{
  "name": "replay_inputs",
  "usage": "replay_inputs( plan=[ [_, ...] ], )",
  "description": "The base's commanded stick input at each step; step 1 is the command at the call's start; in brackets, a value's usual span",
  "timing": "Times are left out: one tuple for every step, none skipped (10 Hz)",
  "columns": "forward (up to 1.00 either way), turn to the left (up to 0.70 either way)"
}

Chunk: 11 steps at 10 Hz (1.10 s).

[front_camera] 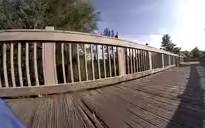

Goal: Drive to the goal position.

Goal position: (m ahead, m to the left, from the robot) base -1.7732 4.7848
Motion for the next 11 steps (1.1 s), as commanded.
replay_inputs(
  plan=[
    [0.0,0.45],
    [0.0,0.45],
    [0.0,0.45],
    [0.14,0.42],
    [0.81,0.3],
    [1.0,0.27],
    [1.0,0.06],
    [0.26,0.33],
    [0.0,0.25],
    [0.0,0.0],
    [0.0,0.0]
  ],
)
